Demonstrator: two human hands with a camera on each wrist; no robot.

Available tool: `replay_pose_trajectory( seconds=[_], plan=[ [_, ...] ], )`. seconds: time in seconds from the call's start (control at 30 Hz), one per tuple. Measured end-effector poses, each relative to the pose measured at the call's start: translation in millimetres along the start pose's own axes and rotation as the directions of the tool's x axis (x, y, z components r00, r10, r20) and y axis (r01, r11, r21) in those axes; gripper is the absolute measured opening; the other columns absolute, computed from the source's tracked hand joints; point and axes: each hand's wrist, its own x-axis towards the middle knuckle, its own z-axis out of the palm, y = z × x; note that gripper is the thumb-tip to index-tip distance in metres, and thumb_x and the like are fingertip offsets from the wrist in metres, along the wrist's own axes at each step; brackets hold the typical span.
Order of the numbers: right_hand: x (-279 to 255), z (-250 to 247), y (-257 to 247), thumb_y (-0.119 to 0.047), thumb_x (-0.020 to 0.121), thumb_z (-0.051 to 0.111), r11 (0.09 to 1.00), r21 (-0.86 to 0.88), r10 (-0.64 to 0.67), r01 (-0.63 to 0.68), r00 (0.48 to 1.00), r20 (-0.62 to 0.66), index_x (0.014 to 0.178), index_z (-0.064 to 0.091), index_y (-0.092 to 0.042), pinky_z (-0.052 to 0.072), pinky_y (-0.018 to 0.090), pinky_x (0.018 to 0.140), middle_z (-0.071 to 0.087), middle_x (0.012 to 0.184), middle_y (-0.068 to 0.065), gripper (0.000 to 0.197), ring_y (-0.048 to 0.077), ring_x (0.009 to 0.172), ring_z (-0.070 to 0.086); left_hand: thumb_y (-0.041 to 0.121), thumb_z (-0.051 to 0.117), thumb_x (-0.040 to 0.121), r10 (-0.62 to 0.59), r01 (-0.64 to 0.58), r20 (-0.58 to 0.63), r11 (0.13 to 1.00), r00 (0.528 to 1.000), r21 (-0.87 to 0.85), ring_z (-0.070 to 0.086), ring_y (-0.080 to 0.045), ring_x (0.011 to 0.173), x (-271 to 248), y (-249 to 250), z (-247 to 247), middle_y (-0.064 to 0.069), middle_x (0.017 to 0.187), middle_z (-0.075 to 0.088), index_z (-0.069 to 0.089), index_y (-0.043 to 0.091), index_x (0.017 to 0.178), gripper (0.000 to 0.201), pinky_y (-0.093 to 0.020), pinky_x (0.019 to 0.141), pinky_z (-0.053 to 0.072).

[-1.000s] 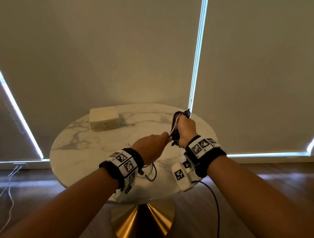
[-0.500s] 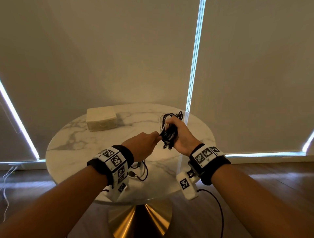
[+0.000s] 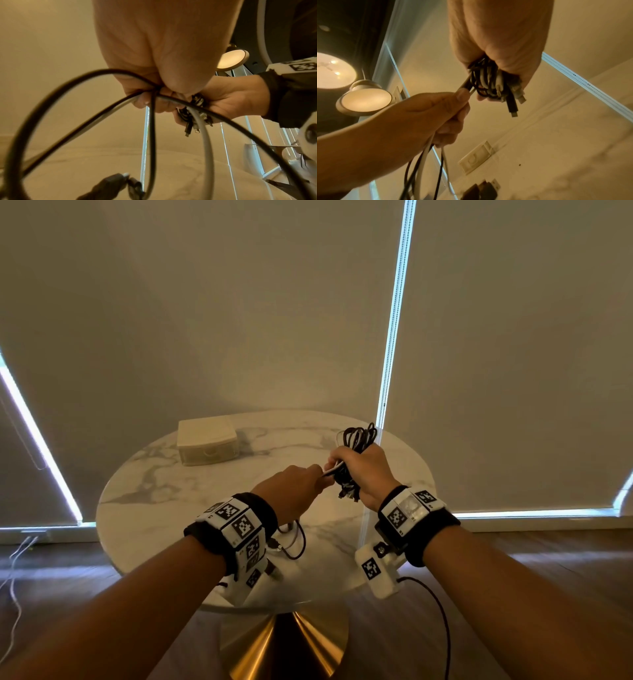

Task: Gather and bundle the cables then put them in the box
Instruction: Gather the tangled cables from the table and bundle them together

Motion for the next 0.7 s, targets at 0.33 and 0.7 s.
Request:
replay_pose_trajectory(
  seconds=[0.33,0.7],
  plan=[
    [-8,-10,-17,-0.012,0.093,0.071,0.857,0.482,0.105,-0.183,0.977,0.185,0.078,0.063,-0.006,0.059,0.038,0.071,0.058,0.06,0.005,0.018,0.02,0.057,0.064,0.017,0.041,0.104,0.013,0.005,0.068,0.965,0.998,-0.261,0.057,-0.007,0.071,-1,-3,10,0.015,0.087,0.056,0.051,0.016,0.108,0.011,-0.025,0.068,0.051],
    [-24,-24,-28,-0.005,0.095,0.061,0.868,0.482,-0.161,-0.117,0.852,0.497,0.082,0.056,-0.01,0.052,0.028,0.057,0.046,0.05,-0.003,0.015,0.01,0.042,0.051,0.052,0.042,0.098,0.13,-0.072,0.143,0.933,0.981,-0.352,0.053,-0.011,0.068,-8,-5,-12,0.004,0.078,0.058,0.055,0.028,0.097,0.027,-0.026,0.068,0.047]
  ],
)
